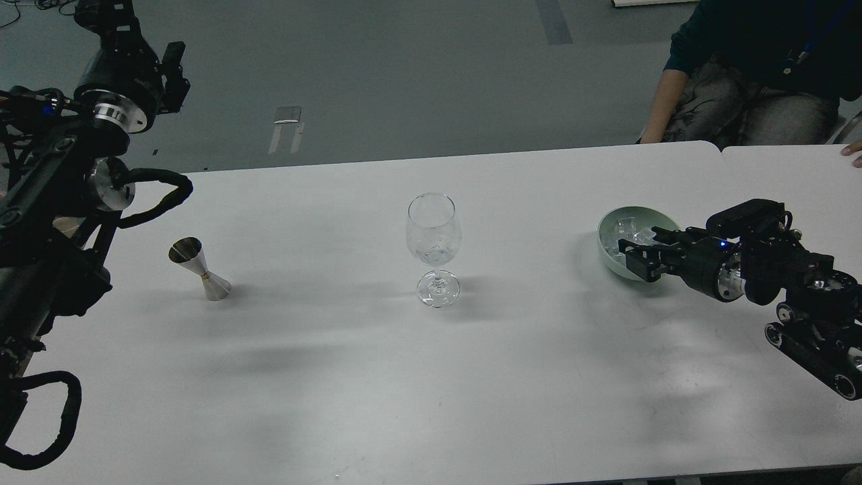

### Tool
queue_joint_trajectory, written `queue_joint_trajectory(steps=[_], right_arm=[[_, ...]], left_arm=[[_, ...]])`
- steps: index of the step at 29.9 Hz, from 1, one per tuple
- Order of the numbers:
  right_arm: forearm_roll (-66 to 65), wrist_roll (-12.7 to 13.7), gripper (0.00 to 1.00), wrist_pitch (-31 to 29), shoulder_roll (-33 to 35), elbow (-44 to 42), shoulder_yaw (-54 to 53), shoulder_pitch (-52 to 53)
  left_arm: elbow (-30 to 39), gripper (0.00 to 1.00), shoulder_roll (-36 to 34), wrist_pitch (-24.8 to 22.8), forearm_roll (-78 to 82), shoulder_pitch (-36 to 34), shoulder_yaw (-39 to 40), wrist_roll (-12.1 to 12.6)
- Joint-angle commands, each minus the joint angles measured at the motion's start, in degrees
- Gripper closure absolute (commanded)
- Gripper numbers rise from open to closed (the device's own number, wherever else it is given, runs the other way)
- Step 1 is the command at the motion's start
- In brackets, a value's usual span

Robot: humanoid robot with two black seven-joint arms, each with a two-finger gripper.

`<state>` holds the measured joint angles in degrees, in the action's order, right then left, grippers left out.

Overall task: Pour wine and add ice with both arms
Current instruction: 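Close the right gripper on ice cubes in the green bowl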

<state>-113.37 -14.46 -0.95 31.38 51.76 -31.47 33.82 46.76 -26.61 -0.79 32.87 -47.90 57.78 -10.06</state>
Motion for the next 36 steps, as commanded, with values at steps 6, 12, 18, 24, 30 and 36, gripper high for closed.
queue_joint_trajectory(steps=[6, 12, 18, 24, 30, 36], right_arm=[[-0.01, 0.40, 0.67, -0.45, 0.08, -0.26, 0.00, 0.01], [-0.01, 0.40, 0.91, -0.89, 0.00, 0.18, 0.00, 0.19], [0.08, 0.40, 1.00, -0.89, 0.26, 0.62, -0.08, 0.28], [0.61, 0.49, 1.00, -0.98, 5.08, 6.40, -0.26, 0.37], [1.14, 0.49, 1.00, -0.98, 12.55, 14.31, -1.14, 0.54], [1.22, 0.31, 1.00, -2.73, 15.73, 22.40, -1.14, 5.97]], left_arm=[[0.00, 0.02, -0.28, 0.00, 0.00, 0.00, -0.04, 0.04], [0.00, 0.02, -0.20, 0.00, 0.00, 0.00, -0.04, 0.04], [0.00, 0.02, -0.11, 0.00, 0.00, 0.09, -0.04, 0.04], [0.08, 0.02, -0.11, 0.00, 0.00, 0.00, -0.04, 0.04], [0.52, 0.02, -0.11, 0.26, 0.00, 0.00, 0.05, 0.13], [1.14, 0.02, 0.24, 0.44, 0.09, 0.00, -0.04, 0.21]])
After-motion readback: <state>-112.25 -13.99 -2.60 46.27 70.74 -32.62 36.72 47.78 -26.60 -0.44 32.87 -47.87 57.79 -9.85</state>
